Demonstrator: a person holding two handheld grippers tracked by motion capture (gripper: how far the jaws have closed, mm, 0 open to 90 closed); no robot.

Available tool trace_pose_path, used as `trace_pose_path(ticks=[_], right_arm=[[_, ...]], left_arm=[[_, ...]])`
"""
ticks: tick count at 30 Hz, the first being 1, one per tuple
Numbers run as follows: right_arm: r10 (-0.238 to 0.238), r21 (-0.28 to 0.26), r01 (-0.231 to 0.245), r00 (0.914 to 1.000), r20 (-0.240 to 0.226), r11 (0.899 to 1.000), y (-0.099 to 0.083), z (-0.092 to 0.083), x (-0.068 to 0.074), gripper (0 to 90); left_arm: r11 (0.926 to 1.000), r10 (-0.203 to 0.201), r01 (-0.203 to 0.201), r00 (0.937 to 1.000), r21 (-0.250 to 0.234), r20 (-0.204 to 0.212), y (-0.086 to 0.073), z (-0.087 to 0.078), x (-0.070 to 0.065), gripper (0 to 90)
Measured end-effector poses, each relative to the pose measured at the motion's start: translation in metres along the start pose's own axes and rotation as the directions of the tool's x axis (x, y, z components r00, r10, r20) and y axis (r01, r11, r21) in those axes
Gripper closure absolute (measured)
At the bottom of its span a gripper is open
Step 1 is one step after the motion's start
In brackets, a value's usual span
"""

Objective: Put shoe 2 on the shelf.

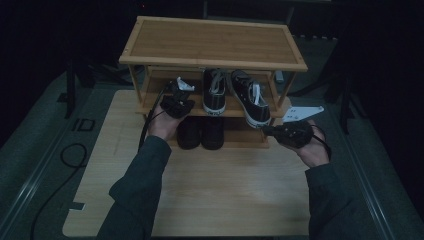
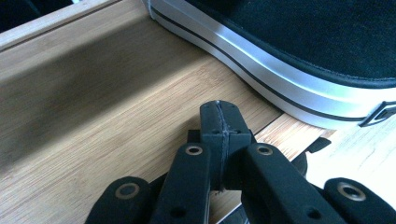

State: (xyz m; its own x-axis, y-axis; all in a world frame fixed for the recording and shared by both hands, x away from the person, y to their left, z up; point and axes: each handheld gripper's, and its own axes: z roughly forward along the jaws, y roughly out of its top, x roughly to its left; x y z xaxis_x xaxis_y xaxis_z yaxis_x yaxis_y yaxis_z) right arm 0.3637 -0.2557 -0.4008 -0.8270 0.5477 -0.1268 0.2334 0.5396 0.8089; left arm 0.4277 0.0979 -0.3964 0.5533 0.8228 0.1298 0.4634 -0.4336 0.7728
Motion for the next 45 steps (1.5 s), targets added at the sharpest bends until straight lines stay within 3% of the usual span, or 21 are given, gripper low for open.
trace_pose_path(ticks=[4,8,13,21,23,31,36,45], right_arm=[[-0.002,-0.002,0.002,1.0,0.003,1.0,0.0,0.0,0.0,89.5],[-0.011,-0.003,0.011,0.9999,0.004,1.0,0.001,0.001,0.001,89.8],[-0.017,-0.014,0.017,0.9998,-0.004,1.0,0.002,0.004,0.002,90.0],[-0.024,-0.042,0.024,0.9997,-0.001,0.999,0.009,0.007,0.004,90.0],[-0.023,-0.036,0.023,0.9995,0.021,0.999,0.011,0.008,0.004,90.0],[-0.012,-0.061,0.014,0.9992,0.038,0.998,0.014,0.011,0.002,90.0],[-0.024,-0.059,0.026,0.999,0.037,0.998,0.021,0.013,0.005,90.0],[-0.028,-0.046,0.029,0.9991,0.03,0.999,0.017,0.022,0.01,90.0]], left_arm=[[1.0,-0.001,0.001,1.0,-0.009,0.0,0.001,0.002,-0.001,90.0],[0.9996,0.023,-0.023,0.9997,-0.015,-0.006,0.002,0.004,-0.005,90.0],[0.9999,-0.009,0.009,0.9989,-0.008,0.045,0.002,0.004,0.001,90.0],[0.9999,-0.014,0.014,0.998,-0.008,0.061,0.001,0.003,0.003,90.0],[0.9999,-0.013,0.014,0.998,-0.008,0.061,0.001,0.003,0.003,90.0],[0.9999,-0.011,0.011,0.9982,-0.008,0.059,0.001,0.003,0.002,90.0],[0.9999,-0.01,0.011,0.998,-0.009,0.062,0.001,0.003,0.003,90.0],[0.9999,-0.008,0.008,0.9985,-0.01,0.055,0.001,0.003,0.001,90.0]])
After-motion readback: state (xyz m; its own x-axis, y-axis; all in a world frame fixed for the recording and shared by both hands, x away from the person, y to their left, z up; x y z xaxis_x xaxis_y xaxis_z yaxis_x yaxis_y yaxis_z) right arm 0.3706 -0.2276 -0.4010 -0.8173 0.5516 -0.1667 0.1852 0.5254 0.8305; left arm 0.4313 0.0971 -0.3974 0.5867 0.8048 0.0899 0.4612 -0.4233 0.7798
